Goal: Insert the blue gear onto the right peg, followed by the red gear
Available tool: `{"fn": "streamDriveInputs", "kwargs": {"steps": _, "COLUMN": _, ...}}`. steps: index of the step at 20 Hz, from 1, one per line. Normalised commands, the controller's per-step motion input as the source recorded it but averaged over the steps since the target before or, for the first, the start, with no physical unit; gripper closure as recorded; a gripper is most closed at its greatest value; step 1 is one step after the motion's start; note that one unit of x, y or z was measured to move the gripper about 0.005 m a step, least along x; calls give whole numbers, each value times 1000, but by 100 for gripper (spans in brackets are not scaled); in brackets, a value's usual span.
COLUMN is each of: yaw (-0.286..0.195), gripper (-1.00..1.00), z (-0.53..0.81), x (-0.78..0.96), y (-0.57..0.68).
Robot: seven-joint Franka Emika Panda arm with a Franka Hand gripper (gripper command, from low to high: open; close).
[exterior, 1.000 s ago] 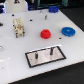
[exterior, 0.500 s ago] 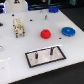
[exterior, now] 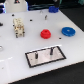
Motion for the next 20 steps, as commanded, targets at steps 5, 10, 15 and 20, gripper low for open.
{"fn": "streamDriveInputs", "kwargs": {"steps": 5, "yaw": 0, "gripper": -100, "z": -276, "x": -60, "y": 510}}
{"fn": "streamDriveInputs", "kwargs": {"steps": 10, "yaw": 0, "gripper": -100, "z": -353, "x": -44, "y": 439}}
{"fn": "streamDriveInputs", "kwargs": {"steps": 15, "yaw": 0, "gripper": -100, "z": -430, "x": -92, "y": 333}}
{"fn": "streamDriveInputs", "kwargs": {"steps": 20, "yaw": 0, "gripper": -100, "z": -473, "x": -131, "y": 53}}
